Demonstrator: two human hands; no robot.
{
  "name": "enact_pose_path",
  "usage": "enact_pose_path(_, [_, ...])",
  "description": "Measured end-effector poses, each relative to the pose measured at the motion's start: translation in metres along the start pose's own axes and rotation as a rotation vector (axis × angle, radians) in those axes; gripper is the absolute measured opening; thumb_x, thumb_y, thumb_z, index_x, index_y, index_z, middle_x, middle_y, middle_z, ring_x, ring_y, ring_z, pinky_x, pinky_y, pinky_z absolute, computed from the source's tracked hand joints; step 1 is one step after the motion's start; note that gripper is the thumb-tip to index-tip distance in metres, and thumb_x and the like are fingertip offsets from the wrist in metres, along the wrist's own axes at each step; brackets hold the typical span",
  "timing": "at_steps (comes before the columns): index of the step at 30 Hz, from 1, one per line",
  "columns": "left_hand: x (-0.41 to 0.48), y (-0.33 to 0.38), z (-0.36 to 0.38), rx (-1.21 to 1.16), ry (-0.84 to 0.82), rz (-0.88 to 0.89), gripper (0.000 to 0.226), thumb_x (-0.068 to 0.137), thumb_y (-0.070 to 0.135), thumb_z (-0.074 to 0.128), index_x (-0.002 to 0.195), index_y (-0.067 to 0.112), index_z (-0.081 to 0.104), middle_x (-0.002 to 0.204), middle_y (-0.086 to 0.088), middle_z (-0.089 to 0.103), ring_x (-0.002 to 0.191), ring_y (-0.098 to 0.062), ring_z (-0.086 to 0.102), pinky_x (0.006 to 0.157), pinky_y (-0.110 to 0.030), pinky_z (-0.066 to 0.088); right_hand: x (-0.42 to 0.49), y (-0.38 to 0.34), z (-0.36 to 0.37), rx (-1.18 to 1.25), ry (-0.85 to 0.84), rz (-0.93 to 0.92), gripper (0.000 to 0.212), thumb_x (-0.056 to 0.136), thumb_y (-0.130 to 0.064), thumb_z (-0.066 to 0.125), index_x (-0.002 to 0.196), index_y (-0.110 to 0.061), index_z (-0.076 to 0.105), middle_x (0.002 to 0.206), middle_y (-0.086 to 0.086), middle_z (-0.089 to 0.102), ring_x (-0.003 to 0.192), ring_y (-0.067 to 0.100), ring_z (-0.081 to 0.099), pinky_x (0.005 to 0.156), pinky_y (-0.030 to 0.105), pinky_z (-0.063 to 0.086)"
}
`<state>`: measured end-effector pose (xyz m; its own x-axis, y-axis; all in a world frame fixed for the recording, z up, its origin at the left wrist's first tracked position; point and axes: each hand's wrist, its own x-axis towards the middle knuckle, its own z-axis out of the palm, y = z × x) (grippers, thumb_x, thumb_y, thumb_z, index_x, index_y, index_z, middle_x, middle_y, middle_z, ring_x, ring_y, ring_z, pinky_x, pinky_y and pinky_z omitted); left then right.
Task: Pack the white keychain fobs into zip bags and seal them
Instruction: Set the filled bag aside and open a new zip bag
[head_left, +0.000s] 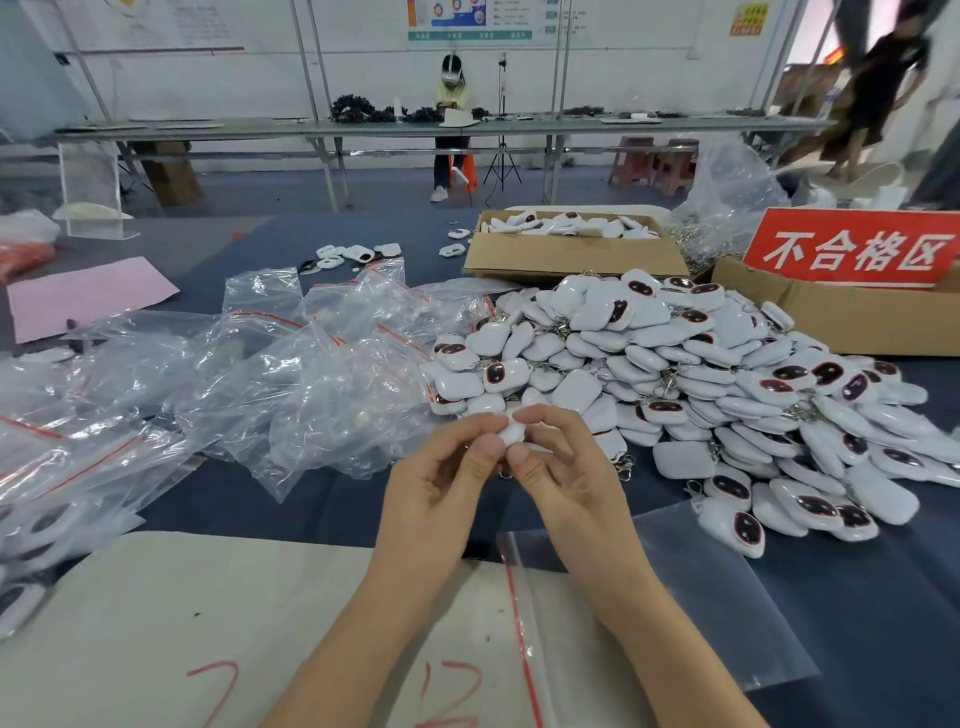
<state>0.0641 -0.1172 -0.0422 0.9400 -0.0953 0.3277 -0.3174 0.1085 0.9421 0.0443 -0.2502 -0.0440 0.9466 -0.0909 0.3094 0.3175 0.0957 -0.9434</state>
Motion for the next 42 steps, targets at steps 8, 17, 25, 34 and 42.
enact_pose_path(8, [-0.002, 0.005, 0.002, 0.041, 0.099, 0.117, 0.02, 0.091, 0.03, 0.06, 0.089, 0.039, 0.078, 0.103, 0.002, 0.072, 0.093, -0.007, 0.071, 0.08, -0.013, 0.052, -0.002, 0.001, 0.005, 0.14, -0.037, -0.019, 0.01, 0.098, 0.003, 0.057, 0.103, -0.006, 0.058, 0.101, 0.017, 0.072, 0.097, 0.021, 0.071, 0.088, 0.023, 0.053])
enact_pose_path(17, [0.002, -0.001, -0.003, 0.02, 0.042, -0.071, 0.03, 0.098, 0.003, 0.06, 0.113, 0.027, 0.069, 0.109, 0.016, 0.075, 0.104, -0.001, 0.068, 0.084, -0.01, 0.049, 0.002, -0.002, -0.001, 0.127, 0.041, 0.092, 0.023, 0.094, -0.005, 0.066, 0.113, -0.016, 0.068, 0.113, -0.006, 0.074, 0.107, 0.009, 0.069, 0.085, 0.013, 0.051])
enact_pose_path(25, [0.002, -0.005, -0.004, 0.059, 0.01, -0.127, 0.027, 0.099, 0.01, 0.062, 0.116, 0.03, 0.069, 0.107, 0.016, 0.075, 0.101, 0.0, 0.068, 0.085, -0.011, 0.05, 0.005, 0.002, -0.001, 0.014, 0.115, 0.164, 0.033, 0.092, -0.004, 0.067, 0.113, -0.03, 0.071, 0.101, -0.004, 0.078, 0.093, 0.004, 0.072, 0.078, 0.008, 0.049])
enact_pose_path(34, [0.004, -0.006, -0.002, 0.109, 0.05, -0.11, 0.014, 0.089, 0.013, 0.075, 0.092, 0.027, 0.077, 0.089, 0.005, 0.077, 0.084, -0.007, 0.071, 0.075, -0.011, 0.05, 0.007, 0.005, -0.002, -0.04, 0.133, 0.096, 0.038, 0.093, 0.003, 0.063, 0.098, -0.033, 0.075, 0.097, -0.012, 0.078, 0.096, 0.002, 0.071, 0.081, 0.009, 0.049])
enact_pose_path(42, [-0.002, -0.006, 0.004, 0.236, -0.028, -0.113, 0.036, 0.095, 0.053, 0.044, 0.085, 0.029, 0.068, 0.067, 0.009, 0.064, 0.059, -0.005, 0.056, 0.058, -0.014, 0.044, 0.006, 0.008, -0.002, -0.082, 0.097, -0.003, 0.029, 0.1, 0.005, 0.05, 0.103, -0.022, 0.06, 0.102, -0.007, 0.07, 0.095, 0.011, 0.064, 0.085, 0.021, 0.052])
